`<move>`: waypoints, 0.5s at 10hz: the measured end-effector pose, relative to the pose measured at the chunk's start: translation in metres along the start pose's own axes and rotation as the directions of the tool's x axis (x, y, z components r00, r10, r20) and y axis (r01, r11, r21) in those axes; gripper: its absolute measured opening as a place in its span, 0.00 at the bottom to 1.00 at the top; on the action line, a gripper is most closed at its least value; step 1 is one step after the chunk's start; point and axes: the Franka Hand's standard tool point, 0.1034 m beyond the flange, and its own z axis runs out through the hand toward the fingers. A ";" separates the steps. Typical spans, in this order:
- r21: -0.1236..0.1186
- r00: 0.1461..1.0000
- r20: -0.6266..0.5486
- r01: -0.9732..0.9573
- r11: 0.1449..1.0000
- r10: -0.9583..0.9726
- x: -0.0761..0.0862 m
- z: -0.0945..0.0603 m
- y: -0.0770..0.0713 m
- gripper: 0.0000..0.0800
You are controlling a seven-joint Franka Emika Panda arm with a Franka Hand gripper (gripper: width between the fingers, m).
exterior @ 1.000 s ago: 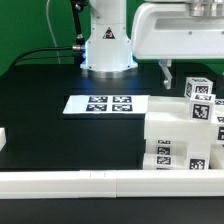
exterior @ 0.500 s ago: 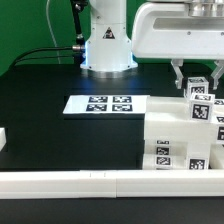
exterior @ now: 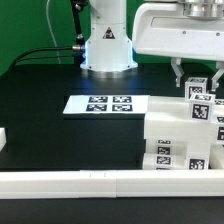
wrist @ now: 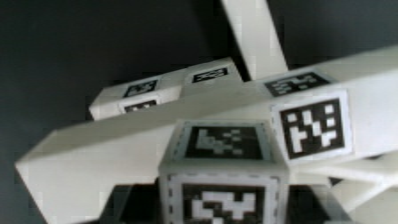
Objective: Assemble chair
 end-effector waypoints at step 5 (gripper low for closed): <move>0.034 0.898 -0.006 -0.439 0.898 0.440 -0.004 -0.001 -0.004 0.35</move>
Offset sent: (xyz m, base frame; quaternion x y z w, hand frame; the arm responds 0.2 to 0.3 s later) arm 0.0010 0.0006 -0.0025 0.0226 0.0191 0.2523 0.9672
